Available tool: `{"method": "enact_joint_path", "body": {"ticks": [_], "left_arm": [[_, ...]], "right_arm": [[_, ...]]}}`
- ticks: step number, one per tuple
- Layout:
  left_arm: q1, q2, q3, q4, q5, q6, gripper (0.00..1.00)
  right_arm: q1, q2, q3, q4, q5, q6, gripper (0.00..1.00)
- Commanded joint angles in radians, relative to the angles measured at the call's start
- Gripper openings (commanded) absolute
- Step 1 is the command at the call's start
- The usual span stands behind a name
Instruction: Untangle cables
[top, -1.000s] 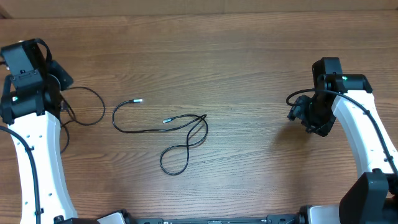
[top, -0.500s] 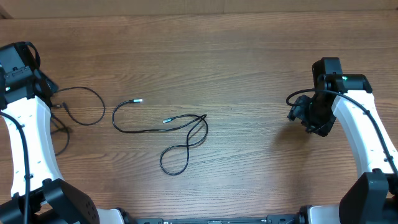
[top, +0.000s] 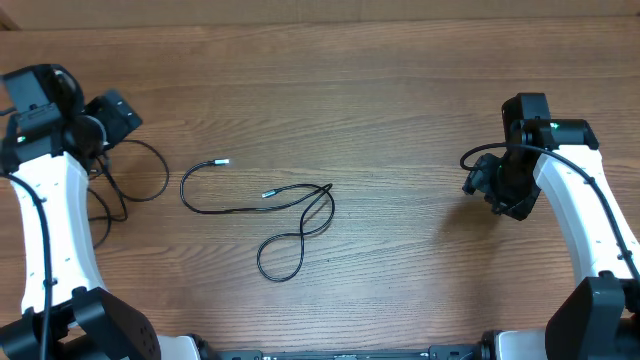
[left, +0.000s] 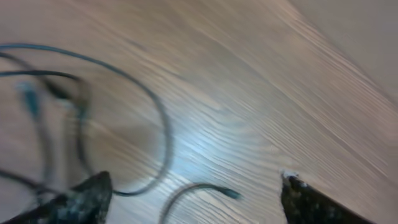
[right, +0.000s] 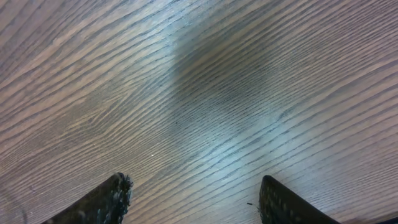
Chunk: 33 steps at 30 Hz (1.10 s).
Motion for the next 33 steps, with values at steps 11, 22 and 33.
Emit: {"method": "enact_joint_path", "body": {"ticks": [11, 22, 33], "left_arm": [[0.041, -0.054, 0.021, -0.372, 0.192, 0.106, 0.04], [0.417, -0.054, -0.166, -0.302, 0.755, 0.406, 0.05], [0.46, -0.041, -0.385, 0.058, 0.644, 0.375, 0.04]], "right_arm": [[-0.002, -0.003, -0.006, 0.002, 0.009, -0.002, 0.65], [-0.002, -0.003, -0.006, 0.002, 0.009, -0.003, 0.65], [-0.002, -0.003, -0.006, 0.002, 0.009, 0.001, 0.65]]}}
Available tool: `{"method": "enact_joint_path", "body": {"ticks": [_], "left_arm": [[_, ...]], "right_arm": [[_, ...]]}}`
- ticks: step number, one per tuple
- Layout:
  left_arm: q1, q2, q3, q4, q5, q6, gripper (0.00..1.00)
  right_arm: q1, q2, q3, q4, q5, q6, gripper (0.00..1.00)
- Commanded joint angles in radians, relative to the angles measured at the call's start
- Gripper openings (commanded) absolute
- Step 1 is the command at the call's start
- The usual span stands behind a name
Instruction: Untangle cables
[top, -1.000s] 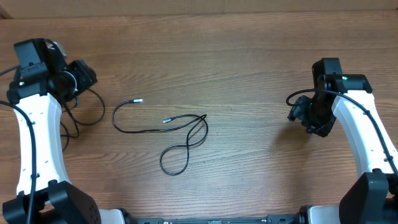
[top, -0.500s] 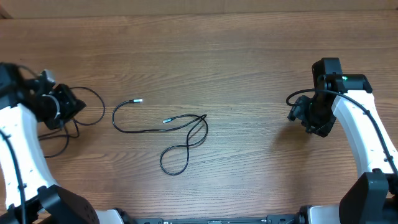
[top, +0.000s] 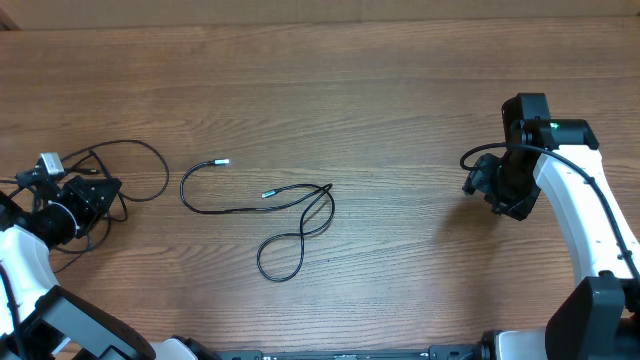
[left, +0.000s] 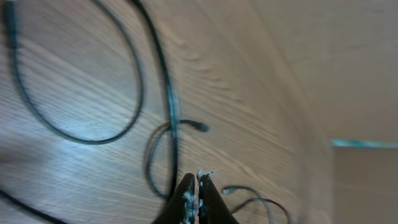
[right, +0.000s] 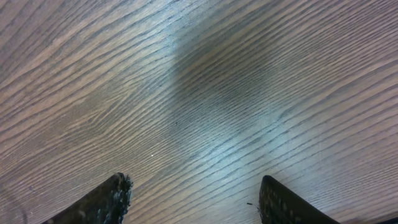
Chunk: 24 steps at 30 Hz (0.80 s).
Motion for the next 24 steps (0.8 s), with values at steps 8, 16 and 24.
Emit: {"method": "enact_joint_path", "body": {"ticks": [8, 16, 24], "left_arm": [[-0.126, -0.004, -0.008, 0.056, -0.416, -0.104, 0.05], [-0.285, -0.004, -0.008, 0.007, -0.859, -0.282, 0.05], [-0.284, -0.004, -0.008, -0.119, -1.217, -0.542, 0.06]], "right_arm": [[-0.002, -0.003, -0.006, 0.001, 0.009, 0.0, 0.65], [-0.002, -0.003, -0.006, -0.006, 0.01, 0.0, 0.65], [-0.002, -0.003, -0.006, -0.007, 0.009, 0.001, 0.65]]}}
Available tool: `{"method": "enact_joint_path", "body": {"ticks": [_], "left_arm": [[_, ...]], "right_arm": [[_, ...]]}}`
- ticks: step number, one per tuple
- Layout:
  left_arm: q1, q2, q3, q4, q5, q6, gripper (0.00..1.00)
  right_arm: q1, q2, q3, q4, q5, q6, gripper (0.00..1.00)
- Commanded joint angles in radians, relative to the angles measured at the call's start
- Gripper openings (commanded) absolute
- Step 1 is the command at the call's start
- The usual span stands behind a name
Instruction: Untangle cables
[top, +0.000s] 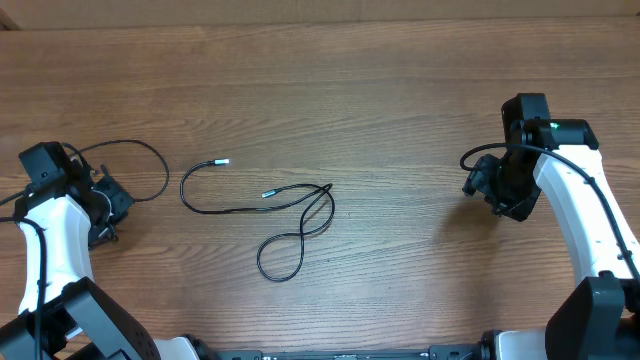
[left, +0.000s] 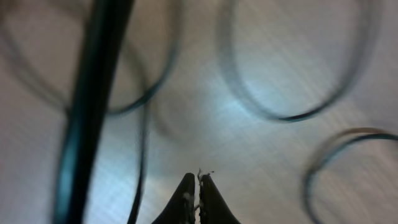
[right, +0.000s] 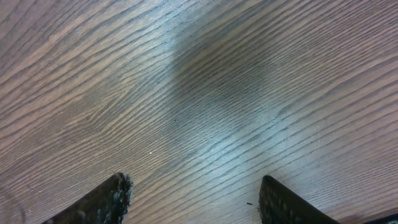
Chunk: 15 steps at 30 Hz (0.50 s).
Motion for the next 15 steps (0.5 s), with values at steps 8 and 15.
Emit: {"method": "enact_joint_path", "body": {"ticks": [8, 15], "left_arm": [[0.0, -0.004, -0.006, -0.125, -0.48, -0.354, 0.08], [0.0, -0.004, 0.016, 0.019, -0.089, -0.083, 0.04]], "right_arm": [[-0.002, -0.003, -0.006, 0.0, 0.009, 0.0, 0.65], [-0.002, -0.003, -0.006, -0.002, 0.009, 0.0, 0.65]]}}
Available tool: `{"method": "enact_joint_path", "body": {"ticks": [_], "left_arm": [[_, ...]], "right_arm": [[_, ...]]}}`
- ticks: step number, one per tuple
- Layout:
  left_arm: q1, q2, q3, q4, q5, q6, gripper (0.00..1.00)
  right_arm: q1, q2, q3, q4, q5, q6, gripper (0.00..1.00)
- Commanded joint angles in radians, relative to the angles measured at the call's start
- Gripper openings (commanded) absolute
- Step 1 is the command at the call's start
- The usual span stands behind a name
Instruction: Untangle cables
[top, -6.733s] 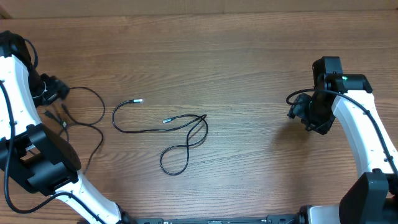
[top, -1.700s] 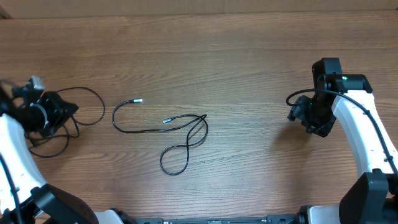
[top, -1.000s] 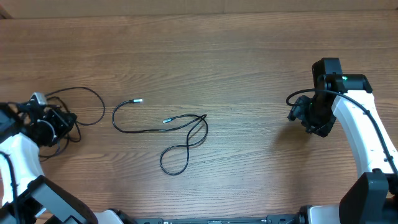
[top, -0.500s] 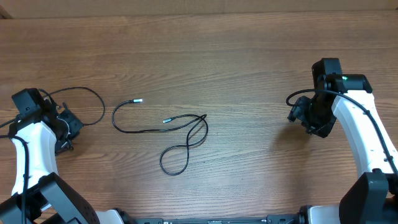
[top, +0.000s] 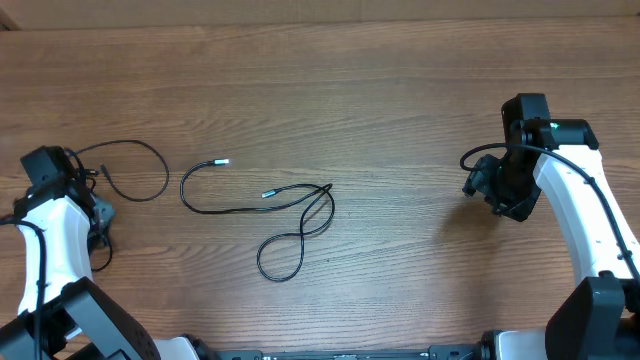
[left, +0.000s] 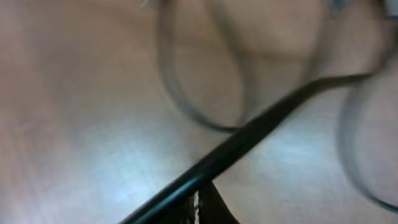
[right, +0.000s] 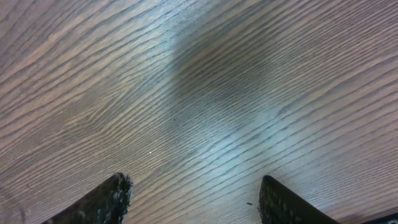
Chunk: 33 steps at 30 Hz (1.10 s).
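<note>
A thin black cable (top: 292, 216) lies in loops at the table's middle, with its two light plug ends apart from the left bundle. Another black cable (top: 150, 160) curves out at the far left. My left gripper (top: 97, 215) sits over that left cable. In the blurred left wrist view its jaws (left: 199, 194) are shut, and a thick black strand (left: 249, 134) runs slantwise straight into their tips. My right gripper (top: 490, 192) hovers at the right, far from both cables, and is open (right: 193, 193) over bare wood.
The wooden table (top: 380, 90) stretches behind and between the arms. The right arm's own black cable (top: 478, 153) loops beside its wrist. The table's left edge is close to the left gripper.
My left gripper has shifted slightly left and toward the table's front edge. The left cable's curve now reaches further back toward it. In the wrist view a strand now crosses the fingertips. The right arm is unchanged.
My left gripper was open, high at the back left beside the bundled left cable. Then it was down in that bundle with its jaws shut. The bundle has since been drawn out leftward, away from the middle cable. The right gripper stayed open and still.
</note>
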Motion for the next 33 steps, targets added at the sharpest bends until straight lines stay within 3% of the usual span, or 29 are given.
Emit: {"method": "enact_joint_path", "body": {"ticks": [1, 4, 7, 8, 9, 13, 16, 20, 25, 29, 33], "left_arm": [[-0.001, -0.006, 0.034, 0.011, 0.201, 0.145, 0.04], [-0.001, -0.008, 0.113, 0.002, 0.53, 0.36, 0.11], [-0.001, -0.013, 0.18, -0.05, 0.57, 0.38, 0.35], [-0.001, -0.013, 0.207, -0.084, 0.564, 0.381, 0.35], [-0.001, -0.013, 0.227, -0.118, 0.539, 0.374, 0.35], [-0.001, -0.03, 0.258, -0.294, 0.275, 0.167, 0.33], [-0.001, -0.04, 0.258, -0.382, 0.233, 0.12, 0.32], [-0.001, -0.047, 0.258, -0.402, 0.201, 0.108, 0.36], [-0.001, -0.047, 0.258, -0.441, 0.04, 0.038, 0.4], [-0.001, -0.047, 0.258, -0.43, -0.035, 0.024, 0.41], [-0.001, -0.042, 0.248, -0.364, -0.062, -0.003, 0.49]], "right_arm": [[-0.002, -0.003, -0.006, -0.001, 0.009, 0.0, 0.65], [-0.002, -0.003, -0.006, 0.001, 0.008, 0.001, 0.65], [-0.002, -0.003, -0.006, -0.001, 0.009, 0.0, 0.65], [-0.002, -0.003, -0.006, 0.0, 0.009, 0.001, 0.65], [-0.002, -0.003, -0.006, 0.001, 0.008, 0.001, 0.65], [-0.002, -0.003, -0.006, 0.0, 0.009, 0.0, 0.65], [-0.002, -0.003, -0.006, 0.001, 0.008, 0.001, 0.65], [-0.002, -0.003, -0.006, 0.001, 0.009, 0.001, 0.66], [-0.002, -0.003, -0.006, 0.0, 0.009, 0.001, 0.65], [-0.002, -0.003, -0.006, -0.001, 0.008, 0.0, 0.65], [-0.002, -0.003, -0.006, 0.0, 0.009, 0.001, 0.65]]}}
